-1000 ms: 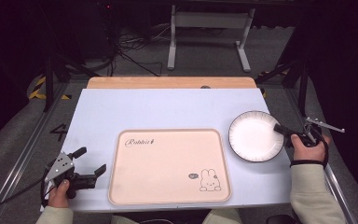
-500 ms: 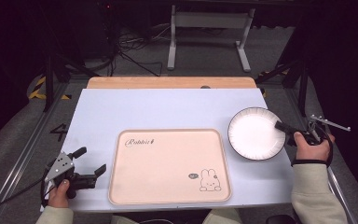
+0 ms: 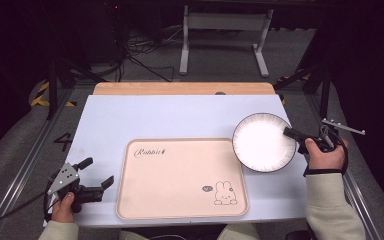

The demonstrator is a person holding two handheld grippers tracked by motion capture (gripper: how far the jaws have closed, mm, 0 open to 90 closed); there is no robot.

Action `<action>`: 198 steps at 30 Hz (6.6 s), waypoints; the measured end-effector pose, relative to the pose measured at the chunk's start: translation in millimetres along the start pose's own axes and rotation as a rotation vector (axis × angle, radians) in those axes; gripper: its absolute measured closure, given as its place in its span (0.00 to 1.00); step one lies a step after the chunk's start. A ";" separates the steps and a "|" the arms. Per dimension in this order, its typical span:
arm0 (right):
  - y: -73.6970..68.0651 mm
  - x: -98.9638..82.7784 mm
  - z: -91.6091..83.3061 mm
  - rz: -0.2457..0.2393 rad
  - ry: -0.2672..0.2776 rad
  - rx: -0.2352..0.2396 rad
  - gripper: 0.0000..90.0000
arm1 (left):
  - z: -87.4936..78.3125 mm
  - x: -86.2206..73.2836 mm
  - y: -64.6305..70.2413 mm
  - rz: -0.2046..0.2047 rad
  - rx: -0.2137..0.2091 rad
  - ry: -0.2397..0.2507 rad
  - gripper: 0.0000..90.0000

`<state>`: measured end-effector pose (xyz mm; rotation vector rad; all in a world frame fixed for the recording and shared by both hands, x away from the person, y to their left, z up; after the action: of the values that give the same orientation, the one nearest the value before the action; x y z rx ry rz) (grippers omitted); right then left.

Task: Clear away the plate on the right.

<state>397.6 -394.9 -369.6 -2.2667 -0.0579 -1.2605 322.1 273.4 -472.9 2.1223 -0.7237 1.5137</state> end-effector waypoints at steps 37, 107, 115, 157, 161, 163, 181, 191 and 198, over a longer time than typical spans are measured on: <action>-117.6 -11.0 71.5 -0.055 -0.139 0.283 0.94 | 1.3 0.4 0.8 0.014 -0.002 -0.013 0.00; -141.0 -78.1 161.1 -0.040 -0.421 0.336 0.92 | 1.6 0.3 1.4 0.014 0.002 -0.010 0.00; -137.8 -79.6 164.4 -0.095 -0.455 0.315 0.90 | 1.6 0.3 1.3 0.015 0.003 -0.010 0.00; -156.4 -63.2 141.0 -0.511 -0.201 0.396 0.14 | 1.3 0.4 1.0 0.014 -0.003 -0.015 0.00; -159.5 -63.8 140.5 -0.531 -0.173 0.442 0.06 | 1.2 0.4 0.8 0.015 -0.004 -0.013 0.00; -160.6 -63.0 139.5 -0.520 -0.157 0.459 0.05 | 1.1 0.4 0.8 0.015 -0.004 -0.012 0.00; -140.6 -51.7 115.8 -0.582 -0.120 0.440 0.04 | 1.2 0.5 0.8 0.015 -0.004 -0.014 0.00; -120.0 -43.6 98.6 -0.579 -0.104 0.392 0.04 | 1.2 0.5 0.7 0.014 -0.003 -0.014 0.00; -105.1 -38.2 87.1 -0.566 -0.084 0.362 0.04 | 1.4 0.4 0.8 0.012 -0.002 -0.012 0.00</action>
<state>413.3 -255.7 -390.7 -2.0414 -0.9355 -1.2859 322.7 271.8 -472.9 2.1311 -0.7434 1.5066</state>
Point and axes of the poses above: each handheld gripper's, and its own axes: z roughly forward along the jaws, x roughly out of its top, y roughly to its right, the point moved 1 cm from there along z, roughly forward along the jaws
